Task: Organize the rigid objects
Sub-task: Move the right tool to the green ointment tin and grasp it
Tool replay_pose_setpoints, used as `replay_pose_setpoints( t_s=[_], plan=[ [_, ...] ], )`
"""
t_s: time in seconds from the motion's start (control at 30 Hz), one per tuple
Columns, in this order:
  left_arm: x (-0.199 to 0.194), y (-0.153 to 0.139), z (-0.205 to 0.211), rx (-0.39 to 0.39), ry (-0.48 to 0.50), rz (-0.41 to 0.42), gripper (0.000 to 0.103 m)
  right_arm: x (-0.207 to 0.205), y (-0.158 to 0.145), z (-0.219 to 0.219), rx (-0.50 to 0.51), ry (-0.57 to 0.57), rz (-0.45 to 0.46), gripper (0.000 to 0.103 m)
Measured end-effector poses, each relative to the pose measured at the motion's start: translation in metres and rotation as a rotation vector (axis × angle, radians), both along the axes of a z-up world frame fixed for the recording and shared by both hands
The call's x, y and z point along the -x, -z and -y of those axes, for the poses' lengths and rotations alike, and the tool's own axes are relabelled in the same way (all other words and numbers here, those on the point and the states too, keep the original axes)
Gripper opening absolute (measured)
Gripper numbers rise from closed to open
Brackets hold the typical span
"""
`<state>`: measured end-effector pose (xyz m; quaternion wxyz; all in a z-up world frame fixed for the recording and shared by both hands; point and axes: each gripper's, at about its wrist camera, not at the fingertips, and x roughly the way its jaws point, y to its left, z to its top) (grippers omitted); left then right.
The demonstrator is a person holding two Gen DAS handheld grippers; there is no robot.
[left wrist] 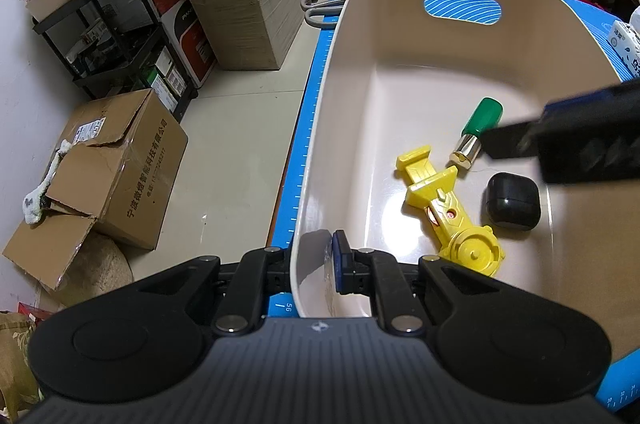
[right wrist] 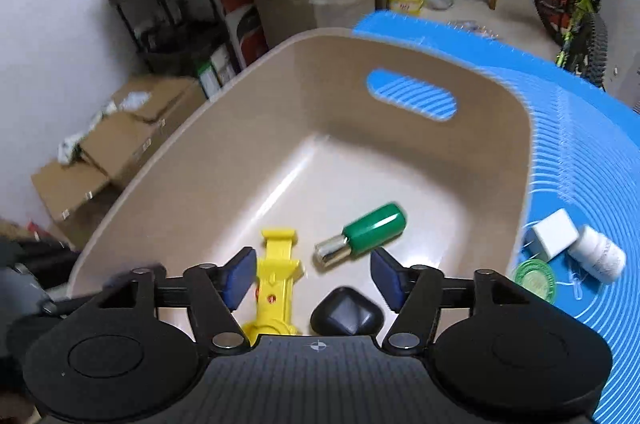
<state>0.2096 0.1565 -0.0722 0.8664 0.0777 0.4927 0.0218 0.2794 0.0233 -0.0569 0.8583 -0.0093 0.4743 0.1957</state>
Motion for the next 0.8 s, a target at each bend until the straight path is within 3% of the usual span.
replay_pose_setpoints(
  t_s=[0.27, 0.47, 0.67, 0.8],
  plan=[
    [0.001, 0.0, -0.001, 0.0, 0.0, 0.0, 0.016, -0.001, -0.035, 0.044, -0.045, 0.065, 0.111, 0.077],
    [0.001, 0.0, -0.001, 0.0, 0.0, 0.0, 0.016, -0.002, -0.044, 0.089, -0.065, 0.133, 0.173, 0.079],
    [0.001, 0.0, -0.001, 0.001, -0.002, 0.0, 0.016, -0.015, -0.028, 0.127, -0.034, 0.229, 0.168, 0.079],
    [0.001, 0.0, -0.001, 0.001, -0.001, 0.001, 0.016, -0.023, 0.004, 0.148, 0.0, 0.285, 0.114, 0.079]
  ],
)
